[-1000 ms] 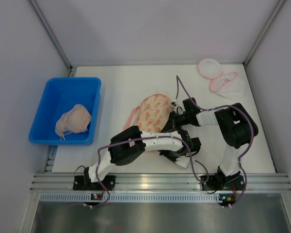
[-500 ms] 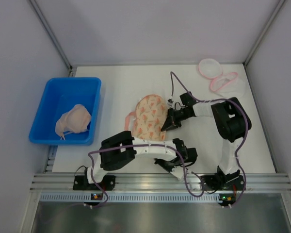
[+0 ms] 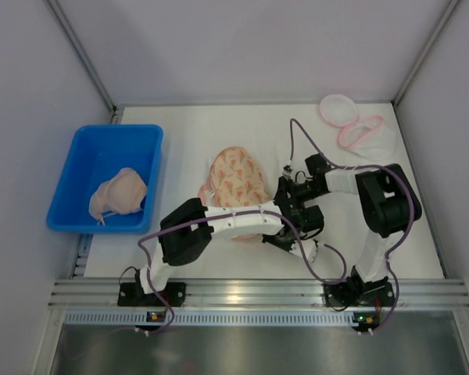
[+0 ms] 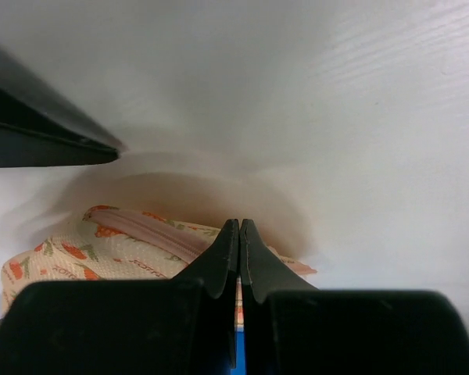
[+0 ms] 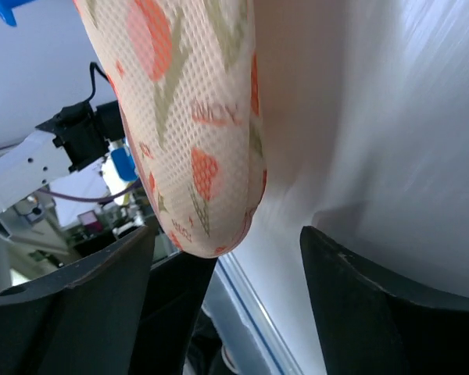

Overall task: Place the bra in the laundry bag and zip it closed
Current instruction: Zip the laundry bag at the center of the board.

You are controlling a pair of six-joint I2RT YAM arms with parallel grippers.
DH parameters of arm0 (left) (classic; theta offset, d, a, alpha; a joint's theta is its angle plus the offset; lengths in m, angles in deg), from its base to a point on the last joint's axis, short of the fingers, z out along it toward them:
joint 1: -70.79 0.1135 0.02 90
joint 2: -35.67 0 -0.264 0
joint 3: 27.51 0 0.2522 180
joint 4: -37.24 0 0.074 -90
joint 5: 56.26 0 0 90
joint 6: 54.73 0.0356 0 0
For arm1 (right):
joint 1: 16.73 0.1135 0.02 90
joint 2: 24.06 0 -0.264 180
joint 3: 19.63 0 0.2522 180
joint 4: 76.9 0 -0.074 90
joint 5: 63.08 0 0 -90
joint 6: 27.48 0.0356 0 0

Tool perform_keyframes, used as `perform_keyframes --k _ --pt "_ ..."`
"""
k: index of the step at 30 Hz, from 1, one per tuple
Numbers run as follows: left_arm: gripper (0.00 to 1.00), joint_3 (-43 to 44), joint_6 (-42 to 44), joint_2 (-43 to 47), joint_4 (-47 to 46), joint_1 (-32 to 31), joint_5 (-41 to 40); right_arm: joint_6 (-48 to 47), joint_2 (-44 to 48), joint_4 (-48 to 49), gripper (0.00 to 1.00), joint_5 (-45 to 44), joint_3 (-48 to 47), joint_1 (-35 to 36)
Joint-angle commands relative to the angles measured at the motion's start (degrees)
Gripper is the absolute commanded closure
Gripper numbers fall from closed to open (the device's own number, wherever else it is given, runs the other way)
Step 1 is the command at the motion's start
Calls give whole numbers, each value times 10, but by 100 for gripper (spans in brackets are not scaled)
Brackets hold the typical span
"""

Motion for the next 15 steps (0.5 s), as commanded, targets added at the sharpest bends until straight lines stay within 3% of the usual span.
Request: perform_keyframes --k 1,3,5,7,8,9,15 --pt "100 22 18 -11 -17 -3 -9 23 9 33 27 55 12 17" --pt "100 21 17 -13 -22 -3 -13 32 -5 44 32 59 11 29" --pt "100 20 18 -11 -27 -3 -2 32 -21 47 48 59 6 35" --pt "100 17 12 -7 -26 -3 4 32 -32 45 73 66 -8 39" --pt "100 11 10 -4 -25 -4 7 28 -41 41 93 66 -14 39" --pt "100 3 10 3 -26 -6 12 25 -43 37 100 60 -25 36" --pt "100 -71 -4 50 -25 -36 34 -8 -70 -4 100 34 -76 -2"
